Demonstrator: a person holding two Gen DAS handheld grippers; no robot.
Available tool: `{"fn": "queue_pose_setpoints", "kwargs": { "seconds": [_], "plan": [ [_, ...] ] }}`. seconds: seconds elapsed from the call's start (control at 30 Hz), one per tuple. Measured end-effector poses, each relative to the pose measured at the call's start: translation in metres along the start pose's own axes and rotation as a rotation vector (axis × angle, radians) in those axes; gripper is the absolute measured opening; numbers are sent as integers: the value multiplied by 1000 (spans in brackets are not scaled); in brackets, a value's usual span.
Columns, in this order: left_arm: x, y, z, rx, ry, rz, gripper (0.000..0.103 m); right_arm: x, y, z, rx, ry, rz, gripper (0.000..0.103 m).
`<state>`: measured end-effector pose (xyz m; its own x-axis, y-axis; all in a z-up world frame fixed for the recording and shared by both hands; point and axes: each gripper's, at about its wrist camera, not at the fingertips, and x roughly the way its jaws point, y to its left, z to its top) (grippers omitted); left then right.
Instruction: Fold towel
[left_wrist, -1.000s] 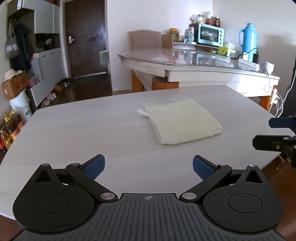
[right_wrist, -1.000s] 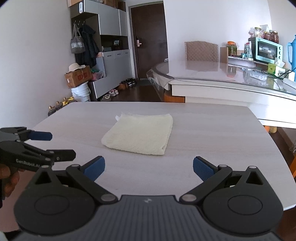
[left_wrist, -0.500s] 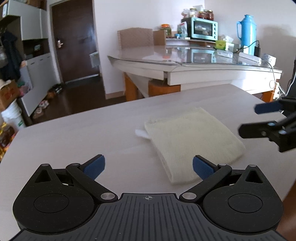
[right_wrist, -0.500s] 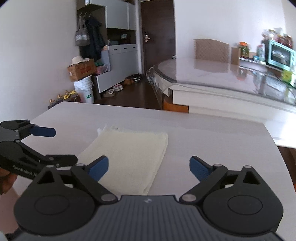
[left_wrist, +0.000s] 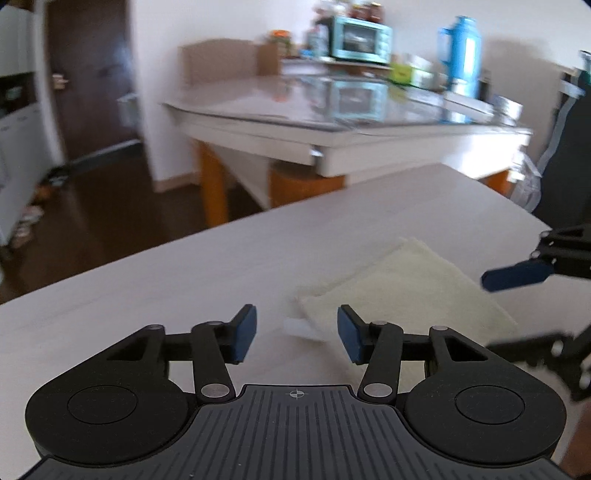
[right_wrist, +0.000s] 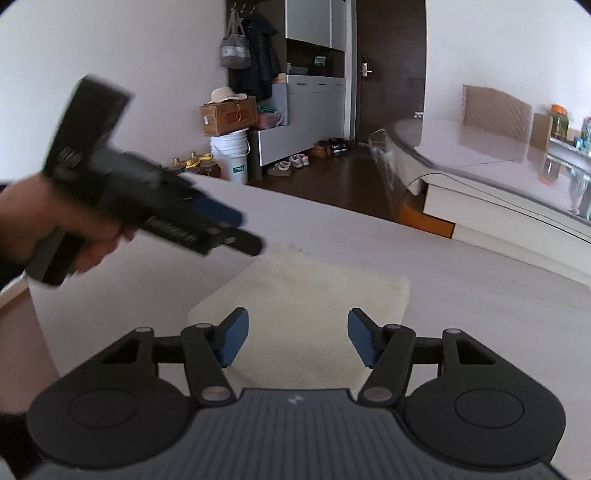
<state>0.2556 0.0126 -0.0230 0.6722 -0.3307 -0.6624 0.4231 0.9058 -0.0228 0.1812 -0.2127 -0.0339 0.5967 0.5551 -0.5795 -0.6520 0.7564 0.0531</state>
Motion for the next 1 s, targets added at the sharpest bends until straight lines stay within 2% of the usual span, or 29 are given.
{"fn": "queue_pose_setpoints", "kwargs": {
  "seconds": [0.1, 0.17, 0.27, 0.37, 0.57, 0.7, 1.0],
  "plan": [
    [12, 1, 3, 21, 13, -41, 43, -5, 11, -8, -21, 0, 17, 64],
    [19, 2, 2, 37, 25, -44, 22, -10, 13, -10, -15, 6, 16, 64],
    [23, 0, 2, 58, 27, -52, 9, -10, 10, -12, -2, 16, 12, 65],
    [20, -1, 2, 81, 10, -54, 7, -10, 9, -14, 2, 25, 9, 67],
    [3, -12, 11, 192, -75, -61, 7, -9, 7, -16, -1, 36, 8, 67],
    [9, -17, 21, 254, -95, -49, 7, -10, 8, -20, -3, 44, 4, 67],
    [20, -18, 26, 273, -110, -71, 7, -18, 8, -21, 28, 17, 6, 66]
  ]
}}
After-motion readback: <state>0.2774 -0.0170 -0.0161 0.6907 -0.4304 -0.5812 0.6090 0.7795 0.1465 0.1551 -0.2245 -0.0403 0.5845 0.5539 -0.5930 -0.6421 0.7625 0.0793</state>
